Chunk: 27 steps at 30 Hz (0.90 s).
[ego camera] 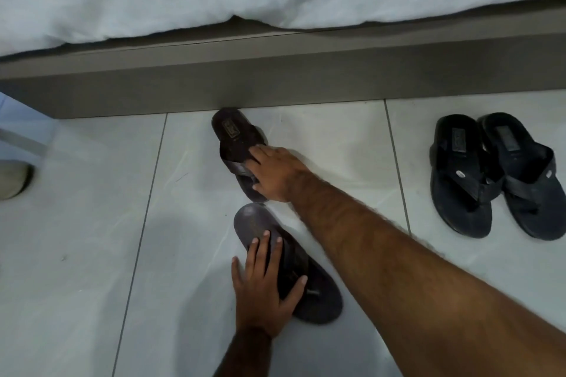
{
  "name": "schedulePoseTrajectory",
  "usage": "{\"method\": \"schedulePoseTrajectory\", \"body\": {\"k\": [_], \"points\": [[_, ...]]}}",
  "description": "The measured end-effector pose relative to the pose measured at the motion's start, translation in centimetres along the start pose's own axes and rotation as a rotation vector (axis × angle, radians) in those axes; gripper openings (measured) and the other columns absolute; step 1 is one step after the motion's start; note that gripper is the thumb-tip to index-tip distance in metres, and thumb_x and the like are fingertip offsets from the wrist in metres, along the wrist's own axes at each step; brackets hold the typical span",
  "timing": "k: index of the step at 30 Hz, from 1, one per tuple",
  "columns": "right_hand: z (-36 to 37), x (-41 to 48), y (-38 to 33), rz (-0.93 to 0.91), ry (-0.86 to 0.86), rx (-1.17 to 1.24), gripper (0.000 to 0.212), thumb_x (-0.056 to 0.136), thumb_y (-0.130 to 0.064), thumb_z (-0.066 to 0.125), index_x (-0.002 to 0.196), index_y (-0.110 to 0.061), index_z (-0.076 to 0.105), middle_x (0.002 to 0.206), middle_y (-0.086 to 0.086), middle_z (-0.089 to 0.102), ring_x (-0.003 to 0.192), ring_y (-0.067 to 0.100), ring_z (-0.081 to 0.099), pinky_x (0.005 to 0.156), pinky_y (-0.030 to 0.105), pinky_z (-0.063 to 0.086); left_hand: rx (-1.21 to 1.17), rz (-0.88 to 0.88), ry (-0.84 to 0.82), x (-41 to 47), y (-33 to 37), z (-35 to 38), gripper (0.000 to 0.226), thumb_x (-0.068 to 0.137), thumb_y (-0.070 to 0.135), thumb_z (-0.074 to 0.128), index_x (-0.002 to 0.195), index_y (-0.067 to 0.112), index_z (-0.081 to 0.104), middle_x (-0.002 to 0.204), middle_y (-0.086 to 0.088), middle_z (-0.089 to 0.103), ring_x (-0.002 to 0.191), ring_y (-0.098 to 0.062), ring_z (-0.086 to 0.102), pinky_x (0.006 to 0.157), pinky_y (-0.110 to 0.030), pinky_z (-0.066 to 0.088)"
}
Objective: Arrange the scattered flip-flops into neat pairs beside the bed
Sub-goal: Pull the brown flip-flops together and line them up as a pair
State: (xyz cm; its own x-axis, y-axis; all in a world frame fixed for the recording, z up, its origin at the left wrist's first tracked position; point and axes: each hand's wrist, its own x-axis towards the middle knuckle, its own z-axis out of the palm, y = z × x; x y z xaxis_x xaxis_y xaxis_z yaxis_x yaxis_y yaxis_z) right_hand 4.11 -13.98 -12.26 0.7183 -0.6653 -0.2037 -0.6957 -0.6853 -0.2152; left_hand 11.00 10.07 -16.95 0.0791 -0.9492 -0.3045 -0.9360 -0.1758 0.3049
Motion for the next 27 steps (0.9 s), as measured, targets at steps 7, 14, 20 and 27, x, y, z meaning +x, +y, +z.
{"method": "schedulePoseTrajectory", "body": {"k": [7, 14, 20, 27], "points": [[1.5, 0.4, 0.4, 0.046, -0.176, -0.057, 0.071, 0.094, -0.052, 0.048, 0.155, -0.038, 0.016, 0.168, -0.002, 0.003, 0.154, 0.023, 0.002, 0.119, 0.054, 0.015, 0.013, -0.007, 0.035, 0.1, -1.1, 0.0, 0.085, 0.087, 0.078, 0.033, 0.158, 0.038, 0.008, 0.169, 0.011, 0.005, 0.156, -0.015, 0.002, 0.122, -0.061, 0.003], [0.3, -5.1, 6.1, 0.159, -0.093, -0.023, 0.061, 0.101, -0.028, 0.038, 0.157, -0.025, 0.014, 0.164, 0.001, 0.024, 0.150, 0.025, 0.021, 0.111, 0.044, 0.033, 0.062, -0.082, 0.069, 3.4, -4.7, -3.4, 0.088, 0.078, 0.070, 0.039, 0.157, 0.035, 0.021, 0.168, 0.006, 0.016, 0.155, -0.018, 0.010, 0.119, -0.066, 0.006], [2.0, -10.0, 6.4, 0.220, -0.054, 0.048, 0.050, 0.097, -0.022, 0.043, 0.146, -0.018, 0.043, 0.146, 0.004, 0.047, 0.134, 0.032, 0.039, 0.103, 0.040, 0.043, 0.101, -0.023, -0.019, 10.7, -4.9, -7.1, 0.094, 0.069, 0.068, 0.026, 0.157, 0.038, 0.016, 0.169, 0.003, 0.008, 0.156, -0.027, -0.001, 0.121, -0.061, 0.007], [3.5, -10.5, 3.3, 0.125, -0.011, 0.059, 0.062, 0.075, -0.060, 0.059, 0.134, -0.044, 0.053, 0.159, 0.011, 0.023, 0.149, 0.037, 0.013, 0.119, 0.061, 0.009, 0.017, 0.004, -0.050, 12.8, -1.3, -6.1, 0.089, 0.076, 0.070, 0.023, 0.158, 0.036, 0.017, 0.169, -0.002, 0.009, 0.155, -0.030, 0.003, 0.123, -0.050, 0.020]]}}
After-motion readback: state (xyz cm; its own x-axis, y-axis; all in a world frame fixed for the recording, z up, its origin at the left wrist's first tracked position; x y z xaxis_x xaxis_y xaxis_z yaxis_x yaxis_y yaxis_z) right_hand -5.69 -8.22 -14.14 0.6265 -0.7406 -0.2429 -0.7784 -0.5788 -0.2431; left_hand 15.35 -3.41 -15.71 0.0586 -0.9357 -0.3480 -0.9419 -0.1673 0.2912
